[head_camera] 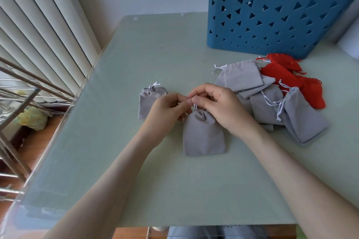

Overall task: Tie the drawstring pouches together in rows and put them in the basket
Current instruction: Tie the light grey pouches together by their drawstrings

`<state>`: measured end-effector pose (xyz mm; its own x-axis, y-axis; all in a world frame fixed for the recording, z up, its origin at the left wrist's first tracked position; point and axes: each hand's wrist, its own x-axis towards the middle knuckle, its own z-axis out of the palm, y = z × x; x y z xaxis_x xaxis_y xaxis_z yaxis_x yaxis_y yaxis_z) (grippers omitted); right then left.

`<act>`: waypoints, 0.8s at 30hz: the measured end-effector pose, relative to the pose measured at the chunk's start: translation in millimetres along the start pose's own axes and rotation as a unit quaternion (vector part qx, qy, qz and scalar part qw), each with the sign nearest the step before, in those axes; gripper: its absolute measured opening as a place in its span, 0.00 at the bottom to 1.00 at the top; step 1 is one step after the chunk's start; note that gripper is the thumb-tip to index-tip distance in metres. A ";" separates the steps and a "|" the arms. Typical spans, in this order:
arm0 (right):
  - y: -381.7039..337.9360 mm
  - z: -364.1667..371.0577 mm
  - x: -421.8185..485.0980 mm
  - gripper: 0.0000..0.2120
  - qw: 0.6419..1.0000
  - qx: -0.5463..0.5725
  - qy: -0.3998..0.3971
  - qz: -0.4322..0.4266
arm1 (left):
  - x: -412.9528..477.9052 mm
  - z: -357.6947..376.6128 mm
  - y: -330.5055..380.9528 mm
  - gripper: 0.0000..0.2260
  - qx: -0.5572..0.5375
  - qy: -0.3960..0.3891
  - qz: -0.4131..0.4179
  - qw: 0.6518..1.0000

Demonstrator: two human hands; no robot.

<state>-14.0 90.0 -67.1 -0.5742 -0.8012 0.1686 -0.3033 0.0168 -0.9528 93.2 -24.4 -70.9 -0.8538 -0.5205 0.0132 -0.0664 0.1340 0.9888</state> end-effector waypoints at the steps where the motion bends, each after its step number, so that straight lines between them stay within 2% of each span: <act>1: 0.8 -0.1 0.2 0.10 1.000 0.001 0.005 -0.002 | -0.1 -0.2 -0.2 0.07 0.005 -0.005 0.001 1.000; 4: 0.3 -0.3 0.1 0.11 1.000 -0.008 0.021 -0.012 | -0.1 -1.2 -0.6 0.07 0.020 -0.019 0.001 1.000; 9: -0.5 1.8 0.9 0.12 0.992 -0.093 0.062 -0.054 | -1.9 -0.3 -2.9 0.08 0.047 -0.046 -0.005 0.998; 13: -1.9 4.4 -0.7 0.11 0.996 -0.057 0.038 -0.055 | -3.3 1.3 -1.4 0.08 0.034 -0.060 0.001 0.998; 16: -4.8 3.2 -1.5 0.07 0.999 0.002 0.034 -0.041 | -4.8 1.9 1.1 0.07 0.020 -0.055 0.022 0.998; 18: -3.5 1.6 -1.5 0.05 1.000 0.014 0.017 -0.022 | -4.0 2.3 2.5 0.07 0.011 -0.030 0.033 0.999; 21: 2.9 -1.2 -0.7 0.08 0.999 -0.030 -0.037 0.012 | -3.6 2.9 5.2 0.07 -0.039 -0.005 0.037 0.999; 24: 4.8 -1.3 -0.5 0.09 0.993 -0.051 -0.095 0.040 | -4.2 0.9 7.2 0.09 -0.076 -0.004 0.022 0.997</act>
<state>-16.2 91.2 -71.5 -0.4482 -0.8933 0.0337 -0.3445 0.1378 -0.9286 95.8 -20.5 -63.9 -0.8581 -0.5104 0.0565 0.0500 0.0264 0.9984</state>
